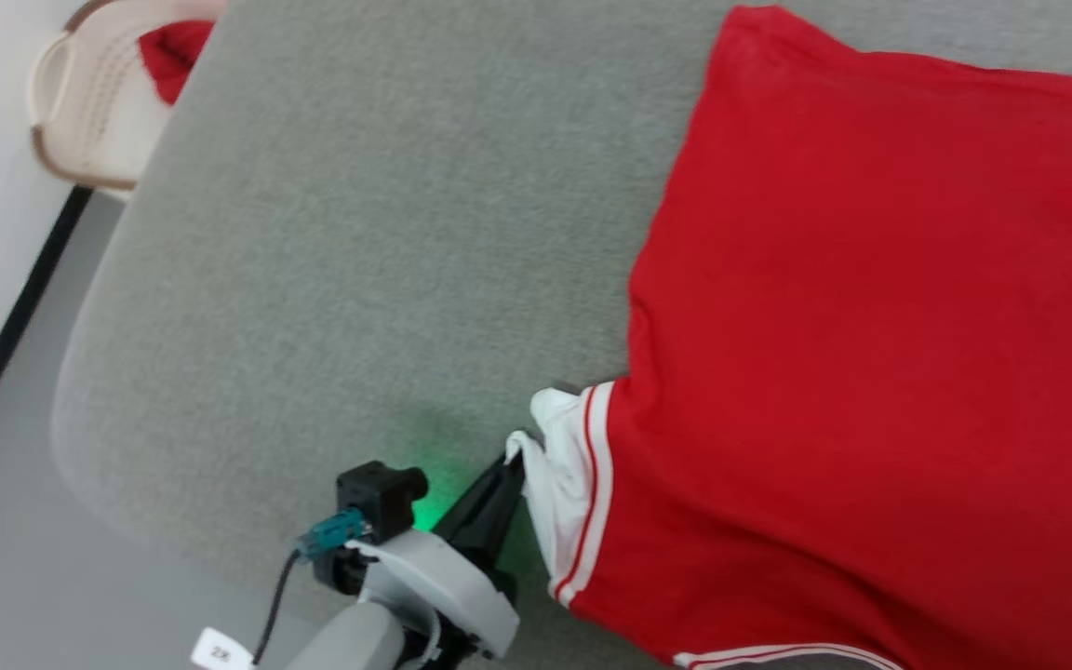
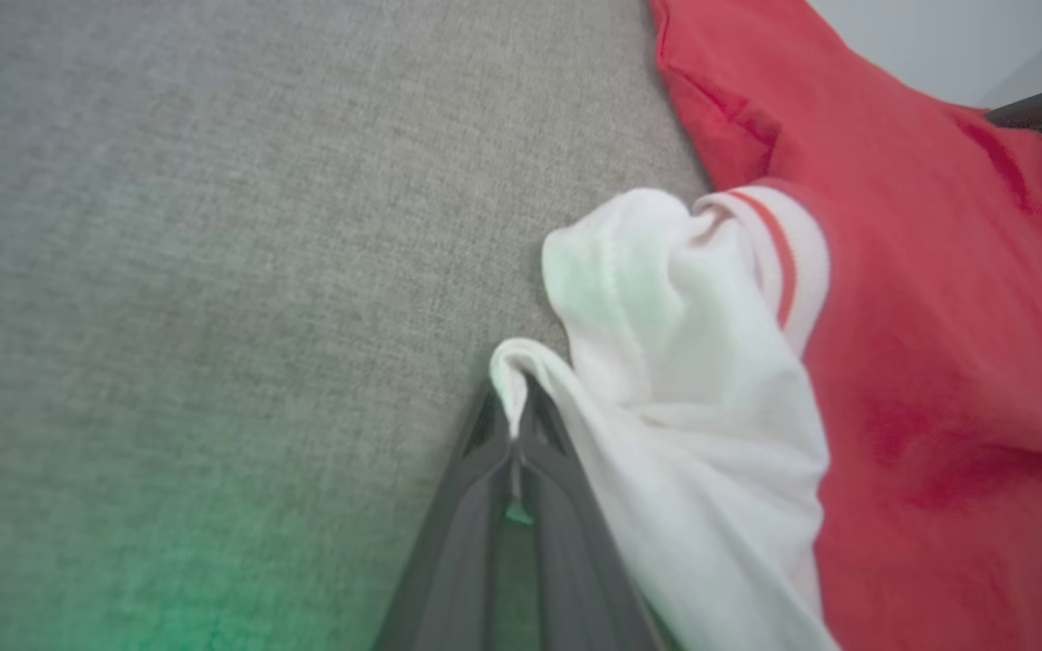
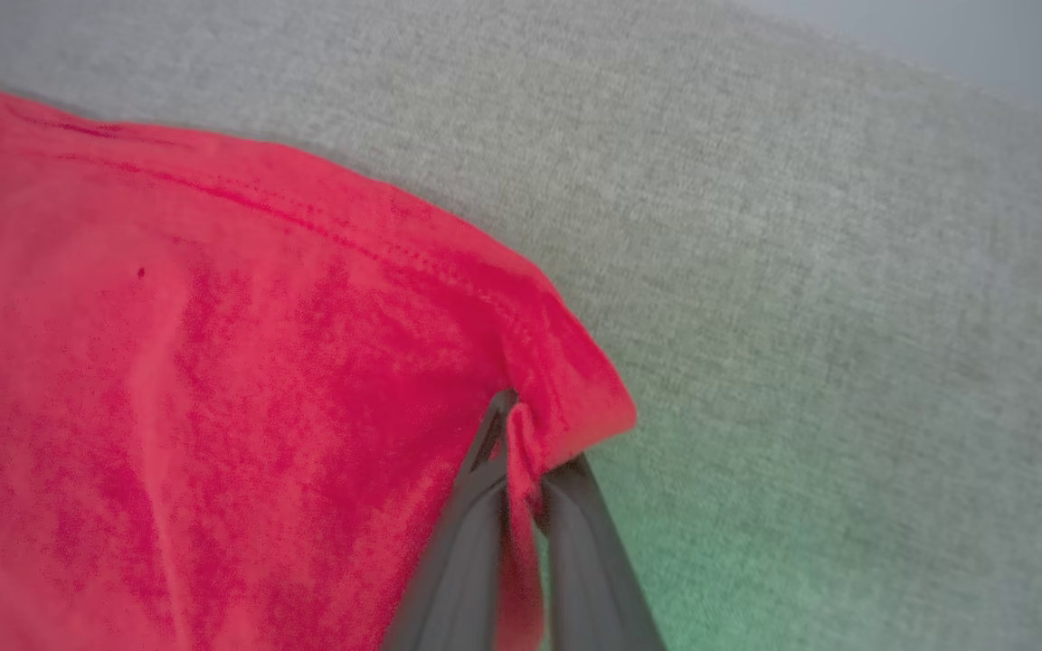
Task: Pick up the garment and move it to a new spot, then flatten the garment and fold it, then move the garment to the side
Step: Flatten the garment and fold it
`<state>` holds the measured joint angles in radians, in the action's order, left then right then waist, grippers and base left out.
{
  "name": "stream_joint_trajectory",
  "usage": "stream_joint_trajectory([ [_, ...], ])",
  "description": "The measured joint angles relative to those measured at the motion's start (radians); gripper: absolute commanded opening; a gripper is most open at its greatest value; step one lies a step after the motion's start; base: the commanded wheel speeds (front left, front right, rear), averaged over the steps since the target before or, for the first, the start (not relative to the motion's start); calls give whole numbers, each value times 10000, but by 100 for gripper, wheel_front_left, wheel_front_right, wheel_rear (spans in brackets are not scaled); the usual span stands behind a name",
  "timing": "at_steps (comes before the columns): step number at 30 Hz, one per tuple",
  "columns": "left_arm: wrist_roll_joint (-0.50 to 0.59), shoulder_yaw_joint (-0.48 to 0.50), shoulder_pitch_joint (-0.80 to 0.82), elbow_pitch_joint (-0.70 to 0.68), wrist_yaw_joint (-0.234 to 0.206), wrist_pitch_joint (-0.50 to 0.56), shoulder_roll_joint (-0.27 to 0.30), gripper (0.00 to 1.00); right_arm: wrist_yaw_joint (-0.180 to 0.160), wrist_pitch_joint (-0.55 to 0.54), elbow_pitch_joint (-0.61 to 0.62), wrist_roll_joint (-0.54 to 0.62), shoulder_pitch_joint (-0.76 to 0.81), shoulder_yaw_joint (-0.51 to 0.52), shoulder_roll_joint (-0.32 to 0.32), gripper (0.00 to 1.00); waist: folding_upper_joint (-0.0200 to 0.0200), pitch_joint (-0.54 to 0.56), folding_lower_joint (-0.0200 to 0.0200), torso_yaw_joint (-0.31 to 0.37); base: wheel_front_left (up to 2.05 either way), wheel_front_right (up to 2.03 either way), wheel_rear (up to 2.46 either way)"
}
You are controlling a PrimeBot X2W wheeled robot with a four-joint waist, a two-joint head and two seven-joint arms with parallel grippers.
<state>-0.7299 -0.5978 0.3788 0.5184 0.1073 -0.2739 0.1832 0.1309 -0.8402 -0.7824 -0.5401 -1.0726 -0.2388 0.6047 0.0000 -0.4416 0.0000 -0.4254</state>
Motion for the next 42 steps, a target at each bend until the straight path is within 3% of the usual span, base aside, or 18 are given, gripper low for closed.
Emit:
stream_joint_trajectory([
  [11, 71, 504, -413, -113, -274, 52, 711, 0, 2, 752, 2280, -1707, 1780, -1208, 1060, 0, 1, 727, 0, 1097, 0, 0, 0],
  [22, -12, 698, -991, -493, -625, 244, 1369, 0, 2, 1977, 3601, -2966, 5173, -686, 1668, 0, 0, 1560, 0, 2318, 0, 0, 0],
  [33, -56, 629, -1381, -986, -825, 516, 1641, 0, 2, 2963, 4146, -3150, 8451, 941, 961, 0, 0, 2173, 0, 3346, 0, 0, 0],
  [41, -98, 583, -1439, -1097, -871, 616, 1724, 0, 4, 3145, 4343, -2719, 9433, 1628, 265, 0, 0, 2423, 0, 3707, 0, 0, 0],
  [42, -107, 585, -1441, -1099, -869, 617, 1730, 0, 4, 3216, 4381, -2646, 9459, 1655, 203, 13, 0, 2441, 0, 3731, 0, 0, 0],
])
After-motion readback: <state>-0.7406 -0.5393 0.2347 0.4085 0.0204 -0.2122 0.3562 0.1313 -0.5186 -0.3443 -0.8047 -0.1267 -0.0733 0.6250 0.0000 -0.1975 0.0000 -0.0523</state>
